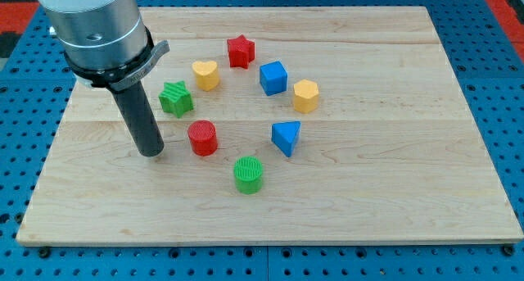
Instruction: Move the blue cube towards up
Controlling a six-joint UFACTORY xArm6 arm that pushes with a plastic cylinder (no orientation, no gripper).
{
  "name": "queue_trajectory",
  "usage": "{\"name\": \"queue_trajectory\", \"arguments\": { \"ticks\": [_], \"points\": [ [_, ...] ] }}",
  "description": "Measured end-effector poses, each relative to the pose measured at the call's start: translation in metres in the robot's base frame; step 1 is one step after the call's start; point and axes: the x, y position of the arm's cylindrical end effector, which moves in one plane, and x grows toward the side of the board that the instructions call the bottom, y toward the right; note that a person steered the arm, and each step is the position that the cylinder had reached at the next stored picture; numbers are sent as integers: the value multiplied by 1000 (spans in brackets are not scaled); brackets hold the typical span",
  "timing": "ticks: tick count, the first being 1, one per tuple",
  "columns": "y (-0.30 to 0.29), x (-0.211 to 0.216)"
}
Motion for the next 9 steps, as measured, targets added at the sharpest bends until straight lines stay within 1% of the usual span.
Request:
{"name": "queue_trajectory", "arguments": {
  "ticks": [2,3,4,5,6,7,9],
  "points": [
    [37,-8],
    [37,-15],
    [44,-60],
    [68,-79],
    [98,-79],
    [103,-79],
    [165,-80]
  ]
}}
